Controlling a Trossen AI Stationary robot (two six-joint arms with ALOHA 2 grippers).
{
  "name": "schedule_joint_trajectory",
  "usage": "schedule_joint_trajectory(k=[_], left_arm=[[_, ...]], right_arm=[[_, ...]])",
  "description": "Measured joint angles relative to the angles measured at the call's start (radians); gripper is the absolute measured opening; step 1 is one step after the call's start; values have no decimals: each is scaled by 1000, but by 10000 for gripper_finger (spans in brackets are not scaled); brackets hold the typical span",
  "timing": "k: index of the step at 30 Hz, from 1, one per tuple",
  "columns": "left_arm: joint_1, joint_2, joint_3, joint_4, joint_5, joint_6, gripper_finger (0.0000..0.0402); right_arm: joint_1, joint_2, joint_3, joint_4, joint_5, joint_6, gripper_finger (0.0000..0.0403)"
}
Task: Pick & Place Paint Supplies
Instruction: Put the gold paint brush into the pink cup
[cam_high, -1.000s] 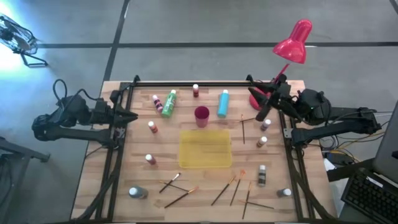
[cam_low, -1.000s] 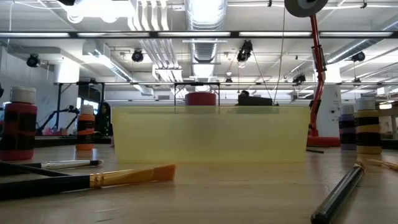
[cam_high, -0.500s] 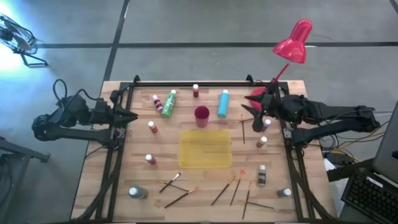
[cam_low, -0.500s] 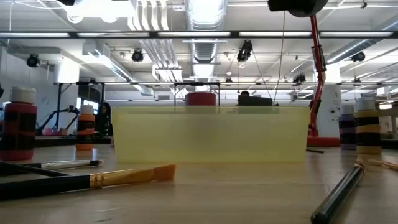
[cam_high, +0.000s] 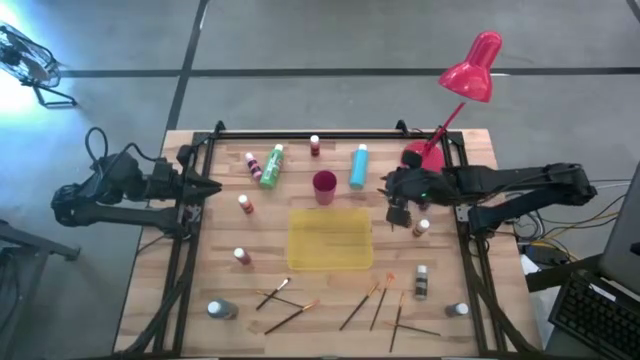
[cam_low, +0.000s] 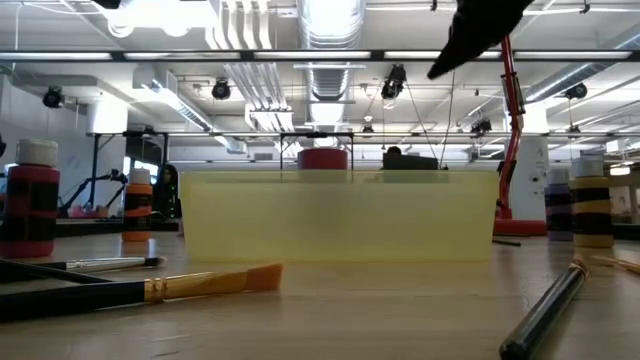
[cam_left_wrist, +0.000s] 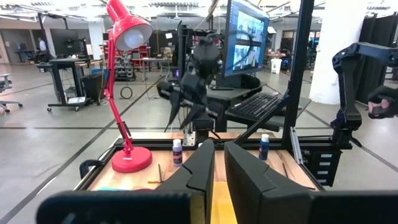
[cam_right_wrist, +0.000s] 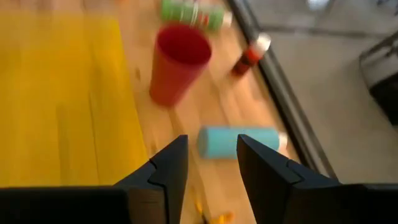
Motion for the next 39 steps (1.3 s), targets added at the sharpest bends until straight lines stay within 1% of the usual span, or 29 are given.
schedule_joint_trajectory(k=[5, 9, 12, 23, 31, 37, 39], left_arm=[[0, 0, 0, 0, 0, 0, 46], [0, 0, 0, 0, 0, 0, 46], [0, 0, 0, 0, 0, 0, 46], [0, 0, 0, 0, 0, 0, 46], [0, 0, 0, 0, 0, 0, 46], [0, 0, 0, 0, 0, 0, 46], [0, 0, 0, 0, 0, 0, 46]], right_arm=[[0, 69, 13, -98, -2, 48, 116], [-3, 102, 10, -110, -57, 48, 109], [-16, 127, 10, -129, -72, 30, 105], [-163, 210, -5, -123, -210, -124, 91], [-273, 285, -10, -69, -311, -242, 112], [-320, 345, -14, -40, -328, -300, 130], [-332, 362, -18, -25, -349, -311, 135]])
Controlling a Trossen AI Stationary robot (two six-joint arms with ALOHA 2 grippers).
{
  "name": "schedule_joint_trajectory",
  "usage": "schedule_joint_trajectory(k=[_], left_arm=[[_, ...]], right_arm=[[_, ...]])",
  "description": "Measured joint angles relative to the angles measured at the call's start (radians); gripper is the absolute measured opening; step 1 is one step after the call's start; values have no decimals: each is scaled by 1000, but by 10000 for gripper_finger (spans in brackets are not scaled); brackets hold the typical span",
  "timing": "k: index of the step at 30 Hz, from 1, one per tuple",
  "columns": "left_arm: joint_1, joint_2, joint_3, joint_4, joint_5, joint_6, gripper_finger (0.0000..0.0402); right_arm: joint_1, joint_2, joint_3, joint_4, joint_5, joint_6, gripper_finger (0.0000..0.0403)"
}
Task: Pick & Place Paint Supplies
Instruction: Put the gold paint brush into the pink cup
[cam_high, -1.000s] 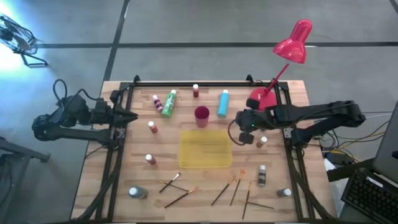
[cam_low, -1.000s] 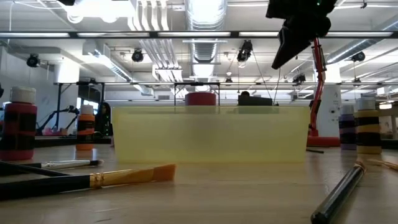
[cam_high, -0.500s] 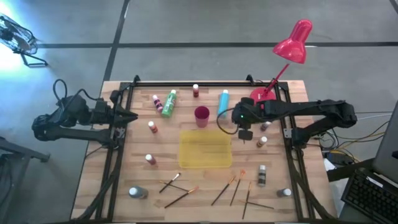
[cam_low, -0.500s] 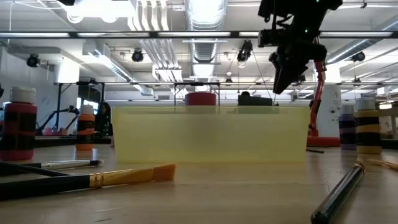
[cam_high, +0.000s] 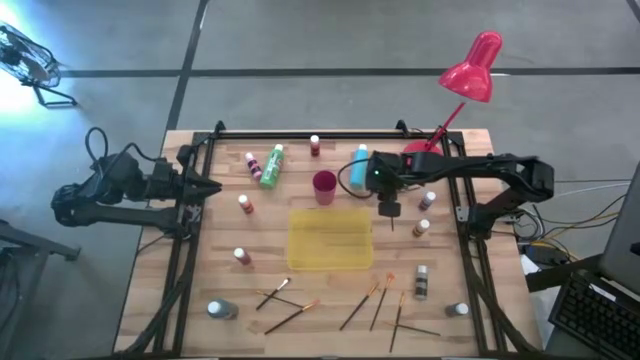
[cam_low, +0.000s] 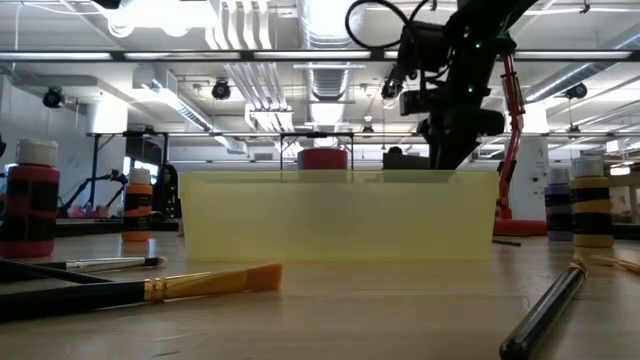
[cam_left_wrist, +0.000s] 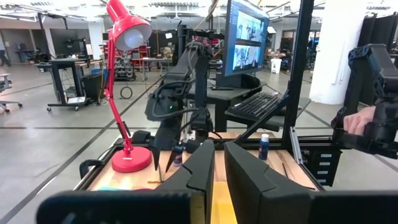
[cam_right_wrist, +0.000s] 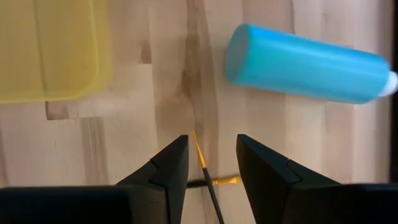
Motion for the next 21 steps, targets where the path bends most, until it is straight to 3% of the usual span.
schedule_joint_trajectory(k=[6, 21], left_arm=[[0, 0, 0, 0, 0, 0, 46], [0, 0, 0, 0, 0, 0, 46]], right_arm=[[-31, 49, -21, 49, -29, -23, 141], [-61, 67, -106, 127, -44, -37, 99]])
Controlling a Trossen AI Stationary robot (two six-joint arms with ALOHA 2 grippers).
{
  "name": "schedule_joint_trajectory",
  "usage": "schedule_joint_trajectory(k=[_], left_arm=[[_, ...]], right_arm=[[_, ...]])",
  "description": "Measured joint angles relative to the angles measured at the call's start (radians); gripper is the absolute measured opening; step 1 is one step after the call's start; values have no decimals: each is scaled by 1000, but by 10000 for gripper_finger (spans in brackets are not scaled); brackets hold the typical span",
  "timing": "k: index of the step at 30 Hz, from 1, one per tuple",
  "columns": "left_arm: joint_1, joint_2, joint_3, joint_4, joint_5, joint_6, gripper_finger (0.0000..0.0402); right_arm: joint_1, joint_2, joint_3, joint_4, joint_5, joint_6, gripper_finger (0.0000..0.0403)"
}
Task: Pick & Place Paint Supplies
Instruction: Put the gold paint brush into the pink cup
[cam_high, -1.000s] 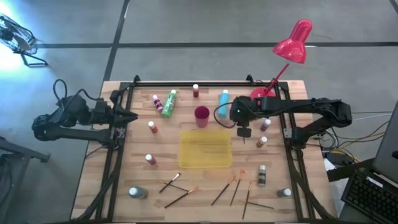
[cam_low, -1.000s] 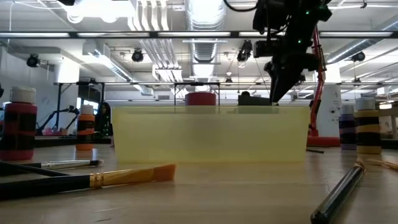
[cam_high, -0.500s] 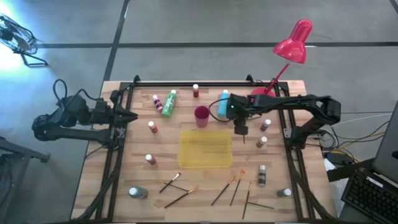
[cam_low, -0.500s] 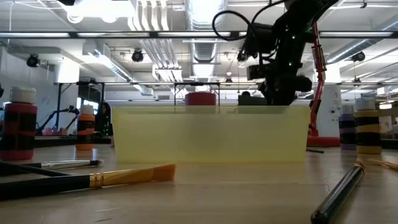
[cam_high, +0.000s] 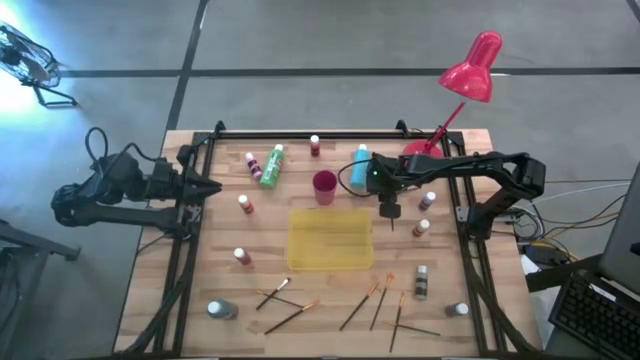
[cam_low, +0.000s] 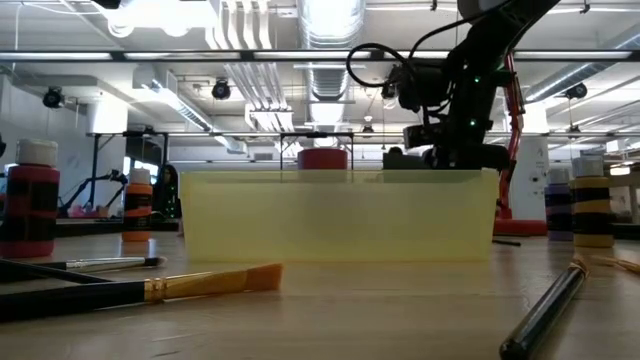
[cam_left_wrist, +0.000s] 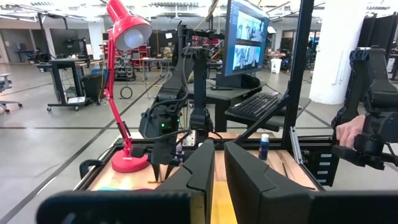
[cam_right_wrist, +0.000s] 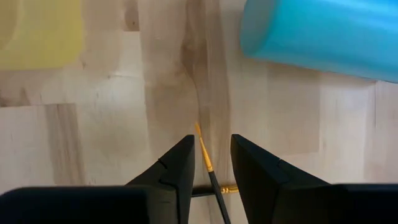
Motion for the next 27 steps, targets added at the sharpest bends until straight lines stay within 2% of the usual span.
schedule_joint_trajectory(k=[6, 20, 27], left_arm=[[0, 0, 0, 0, 0, 0, 46], [0, 0, 0, 0, 0, 0, 46], [0, 0, 0, 0, 0, 0, 46]], right_arm=[[-5, 0, -30, 28, 0, 2, 99], [-10, 0, -63, 106, 0, 13, 147], [-10, 0, -63, 113, -5, 17, 143]])
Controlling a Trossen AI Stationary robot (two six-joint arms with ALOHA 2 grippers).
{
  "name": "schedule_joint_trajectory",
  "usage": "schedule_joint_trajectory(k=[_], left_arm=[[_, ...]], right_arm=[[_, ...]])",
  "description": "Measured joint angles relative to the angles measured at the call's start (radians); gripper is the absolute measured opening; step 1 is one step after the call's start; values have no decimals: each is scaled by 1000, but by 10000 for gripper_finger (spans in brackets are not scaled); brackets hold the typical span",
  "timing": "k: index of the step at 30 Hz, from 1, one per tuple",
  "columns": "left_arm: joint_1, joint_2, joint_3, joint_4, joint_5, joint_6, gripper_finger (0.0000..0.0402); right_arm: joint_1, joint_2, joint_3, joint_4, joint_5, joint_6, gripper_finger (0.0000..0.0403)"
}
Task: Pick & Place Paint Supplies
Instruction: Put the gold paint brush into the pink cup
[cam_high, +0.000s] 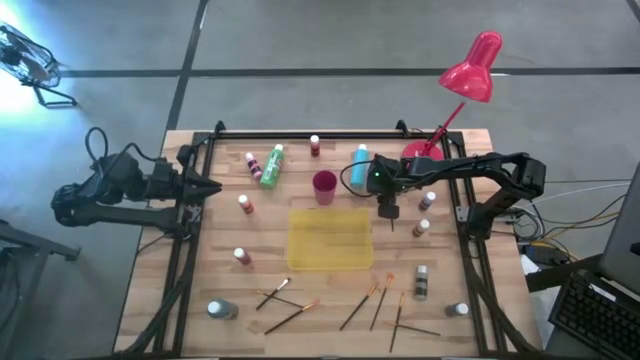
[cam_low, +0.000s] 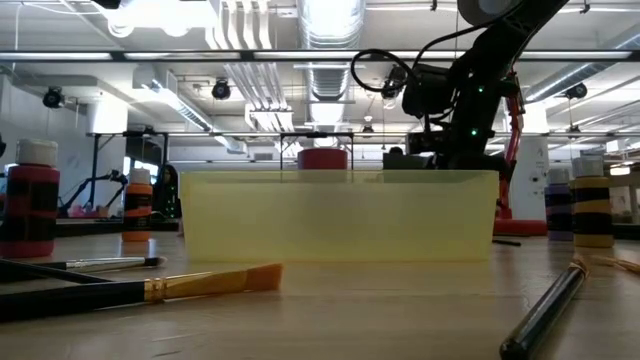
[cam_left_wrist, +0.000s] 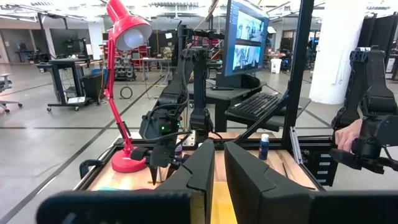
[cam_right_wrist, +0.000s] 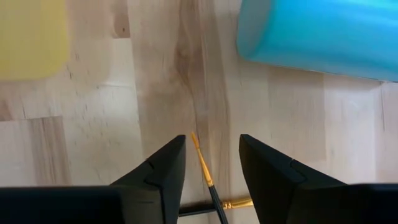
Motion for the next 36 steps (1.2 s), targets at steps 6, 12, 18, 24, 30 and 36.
schedule_joint_trajectory(k=[6, 12, 18, 24, 30, 36], left_arm=[[0, 0, 0, 0, 0, 0, 46], [0, 0, 0, 0, 0, 0, 46], [0, 0, 0, 0, 0, 0, 46], [0, 0, 0, 0, 0, 0, 46], [0, 0, 0, 0, 0, 0, 46], [0, 0, 0, 0, 0, 0, 46]], right_arm=[[0, 0, 0, 1, -2, 2, 121], [0, 0, 0, 2, -2, 9, 103], [0, 0, 0, 4, -3, 30, 110], [0, 0, 0, 5, -3, 36, 150], [0, 0, -6, 9, -2, 28, 174], [0, 0, -46, 35, -1, 26, 165]])
